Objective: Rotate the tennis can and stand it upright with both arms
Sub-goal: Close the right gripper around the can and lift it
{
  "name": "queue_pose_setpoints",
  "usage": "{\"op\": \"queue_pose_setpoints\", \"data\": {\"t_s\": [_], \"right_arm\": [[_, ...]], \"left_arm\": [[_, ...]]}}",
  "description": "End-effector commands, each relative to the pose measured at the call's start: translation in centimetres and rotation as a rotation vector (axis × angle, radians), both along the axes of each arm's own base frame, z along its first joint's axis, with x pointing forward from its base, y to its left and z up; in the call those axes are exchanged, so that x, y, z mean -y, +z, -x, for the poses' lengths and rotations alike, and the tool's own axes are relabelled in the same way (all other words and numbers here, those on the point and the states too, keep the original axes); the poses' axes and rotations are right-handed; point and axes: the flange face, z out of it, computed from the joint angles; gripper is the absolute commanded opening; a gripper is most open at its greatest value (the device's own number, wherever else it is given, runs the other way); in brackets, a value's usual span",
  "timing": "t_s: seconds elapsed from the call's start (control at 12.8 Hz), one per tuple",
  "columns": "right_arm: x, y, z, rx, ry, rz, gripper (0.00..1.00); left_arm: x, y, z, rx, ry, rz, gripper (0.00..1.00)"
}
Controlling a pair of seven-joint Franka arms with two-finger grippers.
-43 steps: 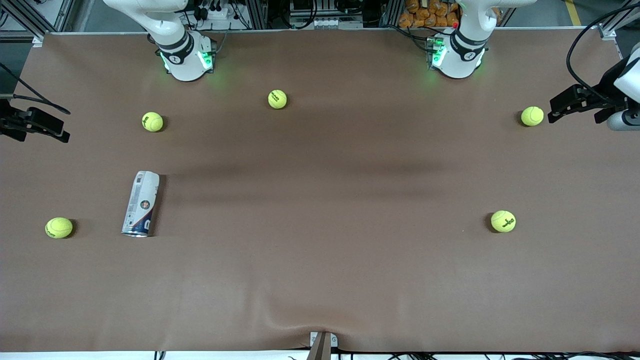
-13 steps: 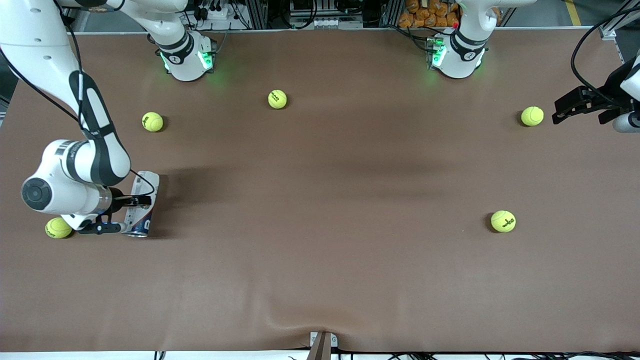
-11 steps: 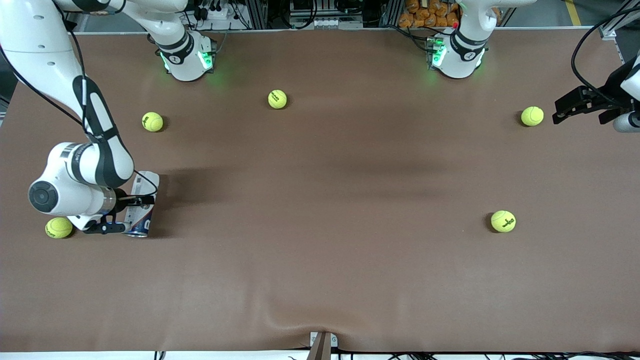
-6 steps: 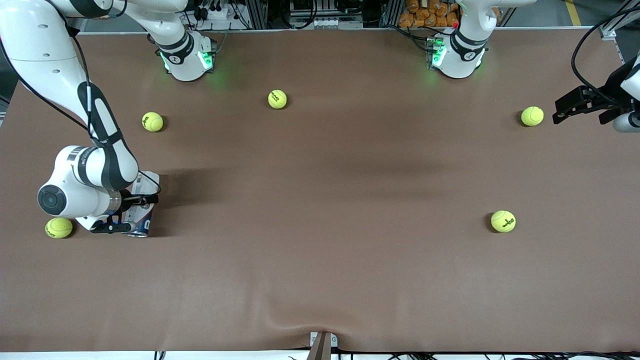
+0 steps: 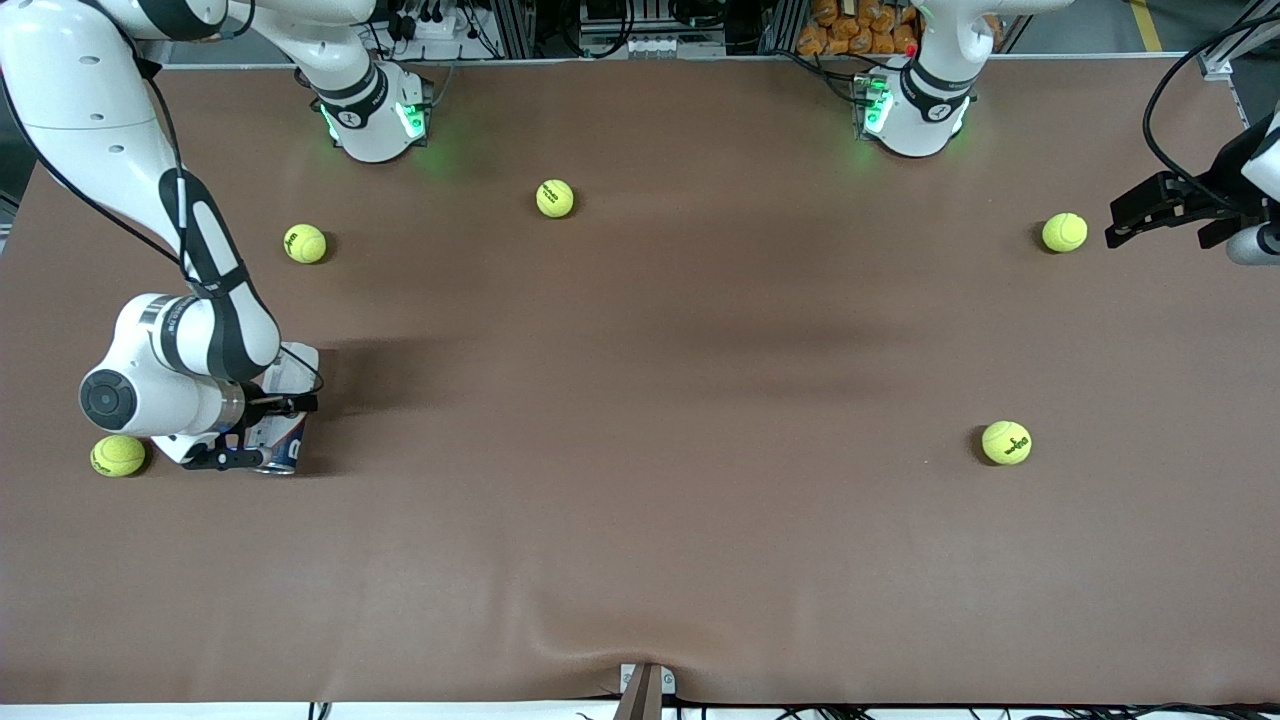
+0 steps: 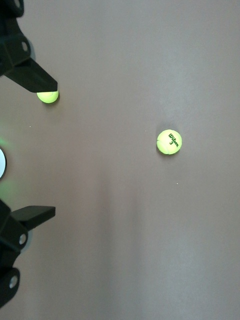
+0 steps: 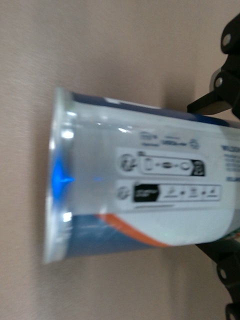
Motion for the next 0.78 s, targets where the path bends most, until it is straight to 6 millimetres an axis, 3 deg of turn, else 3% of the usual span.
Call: {"op": "queue_pose_setpoints", "data": {"t_s": [0.0, 0.55, 0.7], "right_arm": [[0.6, -0.8, 0.0, 0.013, 0.012, 0.003, 0.90], [0.5, 0.8, -1.2, 0.042, 0.102, -0.011, 0.88], [0.4, 0.8, -1.2, 0.042, 0.134, -0.018, 0.75]], "left_arm": [[-0.3, 0.4, -0.1, -0.004, -0.019, 0.008, 1.00], [-0.5, 0.4, -0.1, -0.004, -0.015, 0.009, 1.00], [-0.5, 0.4, -0.1, -0.004, -0.015, 0.011, 1.00]]}}
